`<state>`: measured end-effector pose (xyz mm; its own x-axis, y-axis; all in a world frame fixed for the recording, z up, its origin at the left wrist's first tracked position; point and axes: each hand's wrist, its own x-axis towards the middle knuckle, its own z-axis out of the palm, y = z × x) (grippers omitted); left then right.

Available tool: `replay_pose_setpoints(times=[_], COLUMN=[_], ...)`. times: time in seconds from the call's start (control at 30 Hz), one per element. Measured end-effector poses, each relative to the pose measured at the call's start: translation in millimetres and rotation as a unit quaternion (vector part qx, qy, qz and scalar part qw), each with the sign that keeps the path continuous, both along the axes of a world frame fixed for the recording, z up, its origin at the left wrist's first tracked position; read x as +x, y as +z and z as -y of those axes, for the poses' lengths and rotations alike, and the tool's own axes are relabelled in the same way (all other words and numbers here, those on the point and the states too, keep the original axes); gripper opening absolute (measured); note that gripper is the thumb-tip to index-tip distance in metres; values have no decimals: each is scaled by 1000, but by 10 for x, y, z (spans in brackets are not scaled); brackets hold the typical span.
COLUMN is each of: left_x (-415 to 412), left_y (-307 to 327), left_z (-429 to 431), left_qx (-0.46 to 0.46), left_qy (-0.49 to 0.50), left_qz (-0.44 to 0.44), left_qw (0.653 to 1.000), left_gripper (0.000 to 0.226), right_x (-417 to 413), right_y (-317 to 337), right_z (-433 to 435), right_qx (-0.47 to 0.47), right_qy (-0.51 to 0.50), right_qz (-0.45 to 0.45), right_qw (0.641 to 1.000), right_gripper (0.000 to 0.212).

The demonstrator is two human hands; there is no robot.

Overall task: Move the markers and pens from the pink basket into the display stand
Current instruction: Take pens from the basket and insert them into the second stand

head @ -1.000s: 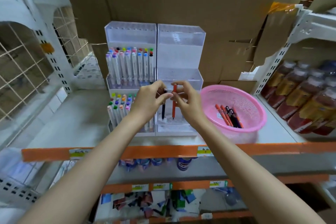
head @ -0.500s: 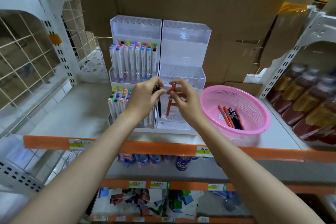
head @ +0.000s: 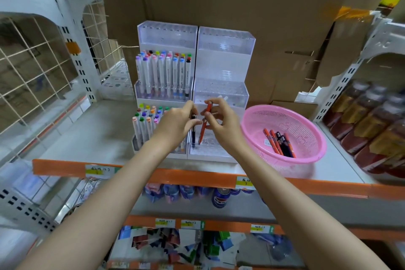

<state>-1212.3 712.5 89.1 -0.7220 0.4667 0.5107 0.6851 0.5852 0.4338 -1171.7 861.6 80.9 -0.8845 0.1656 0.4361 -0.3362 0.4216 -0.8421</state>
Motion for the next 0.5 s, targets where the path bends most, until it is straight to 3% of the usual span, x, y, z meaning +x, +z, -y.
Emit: replay_pose_setpoints(times=[0.5], left_x=[-47], left_y=[-55], left_z=[-41], left_qx=[-46], left_qy=[11], left_qz=[13], left_qw=[999], left_gripper=[29], right_x=[13], right_y=[-71], right_z=[-5], right_qx=[24], right_qy=[-5], right_qz=[12], right_qw=[1000], right_gripper=[24])
